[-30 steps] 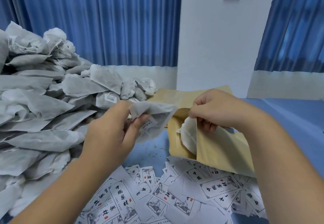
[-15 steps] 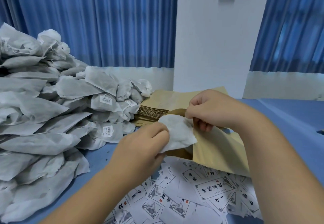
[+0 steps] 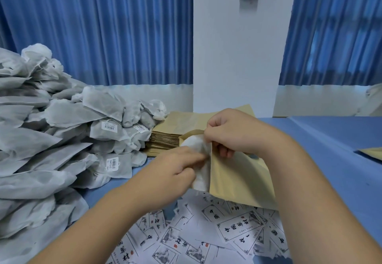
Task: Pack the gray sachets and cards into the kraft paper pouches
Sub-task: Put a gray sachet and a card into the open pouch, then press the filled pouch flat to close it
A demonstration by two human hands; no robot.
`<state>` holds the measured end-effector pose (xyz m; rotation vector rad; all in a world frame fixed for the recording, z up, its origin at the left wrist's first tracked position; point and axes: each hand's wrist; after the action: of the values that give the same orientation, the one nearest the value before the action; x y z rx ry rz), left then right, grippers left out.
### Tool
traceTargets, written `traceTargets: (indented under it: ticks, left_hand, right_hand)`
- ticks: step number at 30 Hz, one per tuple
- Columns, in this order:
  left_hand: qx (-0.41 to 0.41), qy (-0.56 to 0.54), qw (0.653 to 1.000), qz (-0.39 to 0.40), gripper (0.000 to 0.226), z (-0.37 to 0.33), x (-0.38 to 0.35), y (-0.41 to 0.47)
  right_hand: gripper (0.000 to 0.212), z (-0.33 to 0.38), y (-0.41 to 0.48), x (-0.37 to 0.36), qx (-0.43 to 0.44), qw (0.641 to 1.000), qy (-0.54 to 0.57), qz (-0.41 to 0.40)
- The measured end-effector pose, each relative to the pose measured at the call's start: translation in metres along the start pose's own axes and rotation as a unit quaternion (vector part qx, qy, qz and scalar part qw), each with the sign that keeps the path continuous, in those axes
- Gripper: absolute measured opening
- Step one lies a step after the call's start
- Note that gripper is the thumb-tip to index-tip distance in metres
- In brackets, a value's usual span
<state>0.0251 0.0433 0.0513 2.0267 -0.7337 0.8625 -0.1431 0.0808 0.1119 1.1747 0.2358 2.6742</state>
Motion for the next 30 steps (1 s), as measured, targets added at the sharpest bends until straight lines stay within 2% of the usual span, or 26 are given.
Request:
traceTargets:
  ticks: [3, 4, 7, 11, 15, 16, 18, 20, 21, 22, 25, 30]
  left_hand:
    - [-0.013, 0.058, 0.996, 0.059, 0.021, -0.002, -0.006, 0.021]
    - [-0.003, 0.067, 0.995, 0.072, 0.019, -0.003, -0.007, 0.028]
    - [0.04, 0.076, 0.989, 0.124, 0.019, -0.008, -0.012, 0.046]
    - [0.073, 0.092, 0.98, 0.16, 0.04, -0.013, -0.018, 0.059]
    - [0.056, 0.007, 0.996, 0.066, 0.043, -0.014, -0.021, 0.05]
    - [0.03, -0.007, 0.999, 0.02, 0.043, -0.012, -0.022, 0.044]
    - [-0.014, -0.039, 0.995, -0.088, 0.03, -0.006, -0.024, 0.03]
    - [-0.002, -0.081, 0.983, -0.167, 0.019, 0.001, -0.024, 0.015]
    - [0.011, -0.078, 0.982, -0.173, 0.019, 0.006, -0.023, 0.007]
    - [0.025, -0.056, 0.988, -0.14, 0.019, 0.011, -0.024, 0.001]
    - [0.049, 0.017, 0.997, 0.048, 0.008, 0.017, -0.027, -0.012]
    - [0.082, 0.046, 0.98, 0.175, 0.034, 0.017, -0.029, -0.021]
  right_hand:
    - [0.032, -0.001, 0.0, 0.002, -0.002, 1.0, 0.005, 0.001]
    - [0.035, -0.001, 0.0, 0.002, -0.003, 1.0, 0.007, 0.005]
    - [0.043, 0.0, -0.003, 0.003, -0.001, 1.0, 0.018, 0.019]
    - [0.042, 0.002, -0.006, 0.008, 0.007, 1.0, 0.022, 0.015]
    - [0.021, 0.002, -0.009, 0.016, 0.002, 1.0, -0.011, -0.025]
    - [0.021, 0.002, -0.009, 0.018, -0.002, 0.999, -0.019, -0.032]
    - [0.026, 0.001, -0.01, 0.022, -0.015, 0.998, -0.042, -0.036]
    - [0.027, -0.001, -0.011, 0.025, -0.033, 0.996, -0.071, -0.038]
    - [0.026, -0.003, -0.011, 0.027, -0.044, 0.995, -0.084, -0.038]
    - [0.025, -0.003, -0.011, 0.029, -0.054, 0.993, -0.095, -0.035]
    - [0.024, -0.004, -0.013, 0.03, -0.08, 0.991, -0.11, -0.007]
    - [0.021, -0.006, -0.014, 0.033, -0.094, 0.989, -0.115, 0.012]
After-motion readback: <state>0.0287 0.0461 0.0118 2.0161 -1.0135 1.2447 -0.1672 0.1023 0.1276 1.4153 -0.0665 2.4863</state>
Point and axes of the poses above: each hand's wrist, its own y-axis towards the middle knuckle, its own x-axis out of the back of the hand, z = x × y, and after that the axes turned 3 degrees about -z, right-handed
